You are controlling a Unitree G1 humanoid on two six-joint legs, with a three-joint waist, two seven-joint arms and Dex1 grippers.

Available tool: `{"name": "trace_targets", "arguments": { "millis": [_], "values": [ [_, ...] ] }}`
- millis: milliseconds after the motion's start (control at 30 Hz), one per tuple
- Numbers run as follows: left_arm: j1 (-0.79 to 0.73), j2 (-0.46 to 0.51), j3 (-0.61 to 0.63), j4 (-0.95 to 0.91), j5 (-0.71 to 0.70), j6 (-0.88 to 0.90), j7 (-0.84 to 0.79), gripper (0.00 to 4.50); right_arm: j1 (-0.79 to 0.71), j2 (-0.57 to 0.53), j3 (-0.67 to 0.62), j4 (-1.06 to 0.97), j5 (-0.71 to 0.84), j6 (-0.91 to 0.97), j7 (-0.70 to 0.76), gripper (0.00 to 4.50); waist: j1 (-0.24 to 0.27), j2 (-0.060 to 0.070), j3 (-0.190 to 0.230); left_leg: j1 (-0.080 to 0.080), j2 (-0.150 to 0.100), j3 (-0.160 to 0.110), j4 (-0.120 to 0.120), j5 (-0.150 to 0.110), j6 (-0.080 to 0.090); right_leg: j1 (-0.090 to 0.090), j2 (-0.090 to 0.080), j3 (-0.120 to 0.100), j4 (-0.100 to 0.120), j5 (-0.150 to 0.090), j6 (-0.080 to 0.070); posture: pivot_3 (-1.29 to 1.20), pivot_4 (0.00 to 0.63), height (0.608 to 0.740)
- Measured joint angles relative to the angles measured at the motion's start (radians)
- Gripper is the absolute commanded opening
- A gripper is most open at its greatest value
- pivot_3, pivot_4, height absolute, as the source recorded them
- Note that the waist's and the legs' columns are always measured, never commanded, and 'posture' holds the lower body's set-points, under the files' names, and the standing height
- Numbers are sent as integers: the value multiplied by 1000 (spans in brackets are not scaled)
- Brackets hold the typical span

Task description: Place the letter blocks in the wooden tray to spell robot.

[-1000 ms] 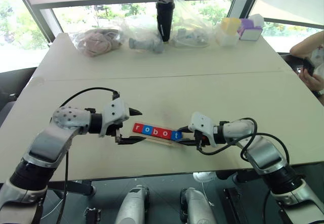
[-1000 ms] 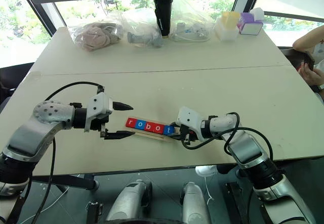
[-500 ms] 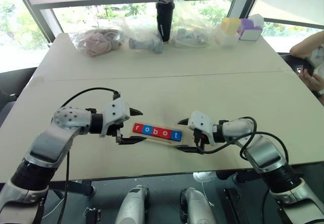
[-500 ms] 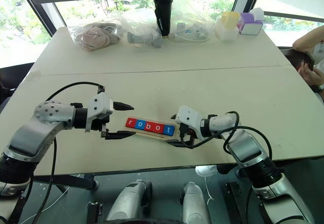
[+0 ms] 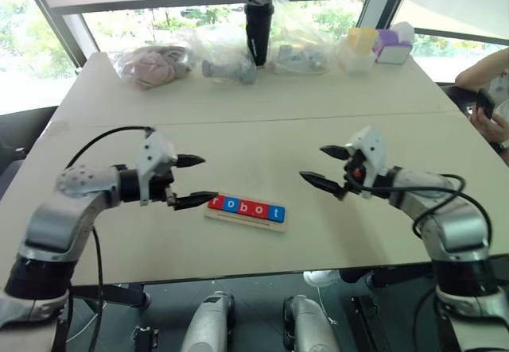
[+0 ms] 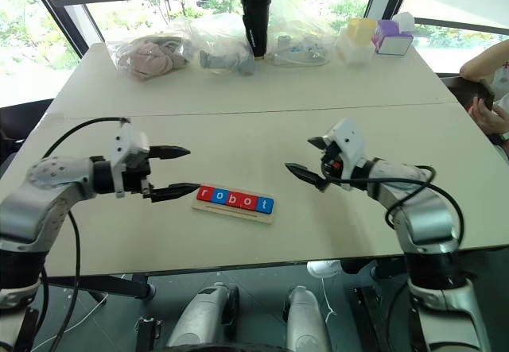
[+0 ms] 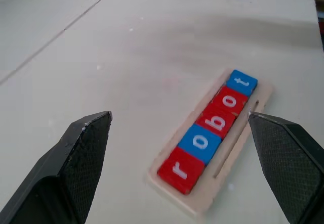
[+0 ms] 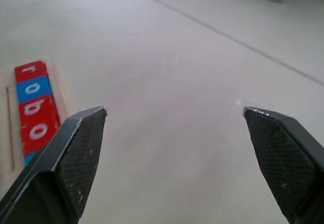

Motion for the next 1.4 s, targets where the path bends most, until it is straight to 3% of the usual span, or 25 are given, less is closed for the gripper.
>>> {"name": "trace_targets", "arguments": {
  "millis": [200,367,500,1000,1400],
  "values": [
    [153,28,116,-10,-34,32,25,4500,177,-121,-120,-204,147,163,30,4462,0,0,0,2,3,-1,1,-2,-3,0,-2,0,1,-1,0,0,150,740],
    [263,32,127,8,-27,31,25,4500,292,-143,-131,-286,190,224,15,4462,0,0,-1,1,4,1,1,-2,-4,-1,-3,0,-4,0,-1,0,150,740],
    [289,30,127,8,-26,21,34,4500,305,-141,-111,-284,181,207,-15,4462,0,1,-1,-1,8,5,-1,-2,-4,0,-3,-2,-15,3,-6,0,150,740],
    [276,-11,70,2,2,-15,81,4500,289,-120,-16,-262,168,166,-76,4462,1,1,-1,-1,9,9,-2,-4,-3,-3,-3,-2,-15,3,-6,0,150,740],
    [327,-42,71,-37,8,-20,122,4500,276,-151,-6,-278,208,167,-37,4462,1,1,-1,-2,10,10,-2,-4,-3,-3,-3,-2,-16,3,-6,0,150,740]
  ]
}}
